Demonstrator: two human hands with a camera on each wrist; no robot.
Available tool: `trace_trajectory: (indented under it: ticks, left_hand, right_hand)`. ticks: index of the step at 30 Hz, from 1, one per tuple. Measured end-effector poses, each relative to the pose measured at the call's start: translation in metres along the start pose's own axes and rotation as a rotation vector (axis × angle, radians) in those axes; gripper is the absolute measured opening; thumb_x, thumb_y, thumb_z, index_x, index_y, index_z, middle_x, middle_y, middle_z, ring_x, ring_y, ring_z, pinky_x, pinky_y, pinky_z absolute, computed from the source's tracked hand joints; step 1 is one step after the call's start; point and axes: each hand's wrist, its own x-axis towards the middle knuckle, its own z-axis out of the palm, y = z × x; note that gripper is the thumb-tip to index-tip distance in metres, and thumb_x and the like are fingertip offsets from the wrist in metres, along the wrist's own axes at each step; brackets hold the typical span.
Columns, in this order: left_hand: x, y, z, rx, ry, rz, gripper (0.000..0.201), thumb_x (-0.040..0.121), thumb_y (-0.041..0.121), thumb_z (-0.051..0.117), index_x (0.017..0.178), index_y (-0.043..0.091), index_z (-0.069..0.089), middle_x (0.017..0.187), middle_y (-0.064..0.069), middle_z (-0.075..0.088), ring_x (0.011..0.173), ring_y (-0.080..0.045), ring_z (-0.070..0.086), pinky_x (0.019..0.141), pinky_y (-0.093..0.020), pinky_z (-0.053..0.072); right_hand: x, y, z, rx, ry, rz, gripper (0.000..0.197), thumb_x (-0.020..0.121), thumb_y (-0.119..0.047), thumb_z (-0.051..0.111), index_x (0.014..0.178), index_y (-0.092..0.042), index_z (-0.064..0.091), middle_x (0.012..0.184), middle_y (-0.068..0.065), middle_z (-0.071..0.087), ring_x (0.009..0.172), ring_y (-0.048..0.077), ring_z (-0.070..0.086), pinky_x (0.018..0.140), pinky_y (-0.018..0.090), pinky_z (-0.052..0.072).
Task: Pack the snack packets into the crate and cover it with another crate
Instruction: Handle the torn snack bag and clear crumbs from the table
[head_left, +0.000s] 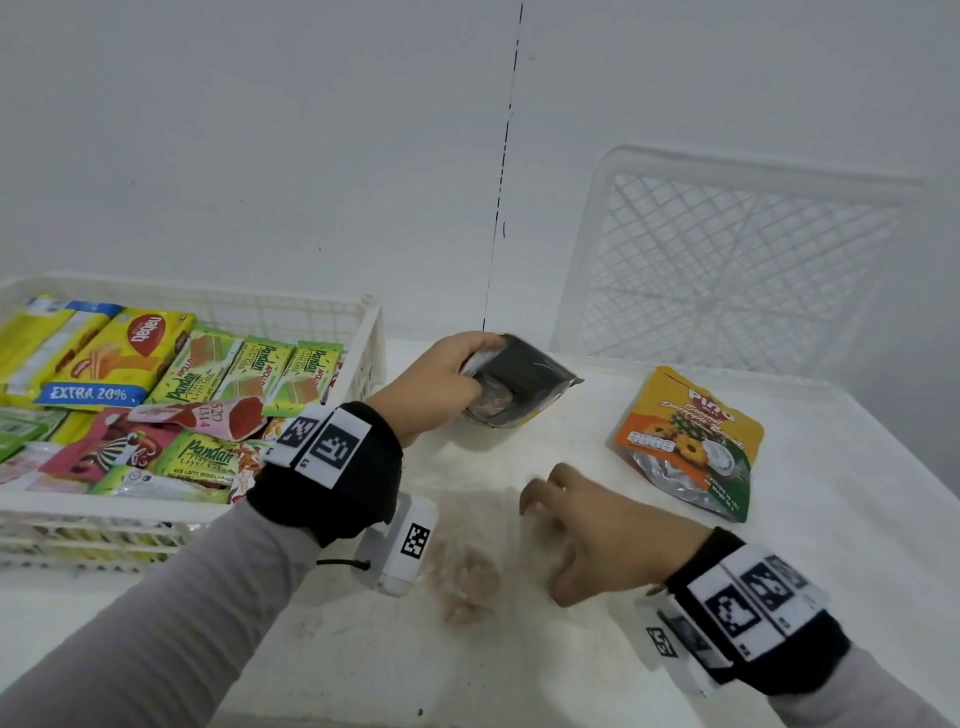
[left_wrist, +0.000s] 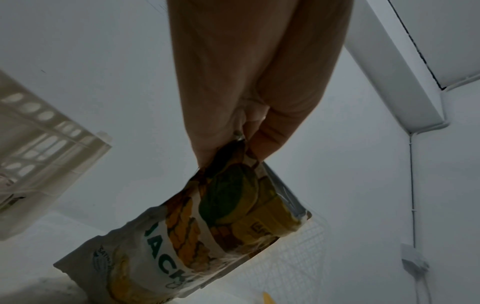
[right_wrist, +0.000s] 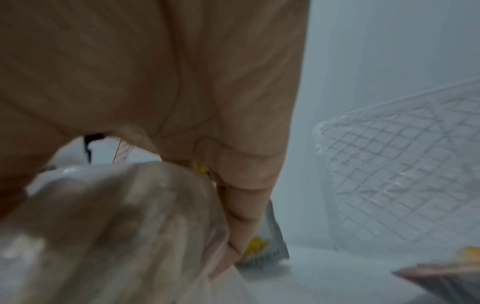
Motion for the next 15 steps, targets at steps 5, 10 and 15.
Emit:
trace_trajectory:
  ticks: [5, 10, 15]
  left_hand:
    - [-0.001, 0.007, 0.000, -0.001, 0.022, -0.030, 0.065, 0.077, -0.022, 0.037, 0.136, 0.006, 0.044, 0.137, -0.005, 0.048, 0.128, -0.018, 0.045, 0.109, -0.034, 0.036]
    - [-0.007, 0.018, -0.001, -0.069, -0.054, -0.025, 0.043, 0.077, -0.011, 0.052, 0.117, 0.006, 0.058, 0.112, -0.008, 0.063, 0.104, -0.021, 0.058, 0.087, -0.037, 0.047]
    - [-0.009, 0.027, -0.002, -0.063, -0.064, 0.016, 0.049, 0.085, -0.016, 0.038, 0.126, 0.004, 0.054, 0.122, -0.013, 0.063, 0.116, -0.023, 0.058, 0.100, -0.042, 0.046]
  right_hand:
    - [-0.021, -0.014, -0.056, 0.289, 0.311, -0.125, 0.056, 0.060, -0.028, 0.079, 0.109, -0.034, 0.053, 0.105, -0.016, 0.054, 0.094, -0.001, 0.054, 0.079, 0.017, 0.046]
    - [-0.011, -0.031, -0.074, 0.710, 0.616, -0.234, 0.048, 0.061, -0.027, 0.078, 0.104, -0.034, 0.056, 0.100, -0.013, 0.063, 0.094, 0.009, 0.063, 0.075, 0.036, 0.058]
    - [0.036, -0.041, -0.052, 0.605, 1.180, -0.146, 0.050, 0.063, -0.018, 0.076, 0.105, -0.023, 0.051, 0.112, -0.004, 0.048, 0.104, -0.005, 0.048, 0.080, 0.022, 0.050]
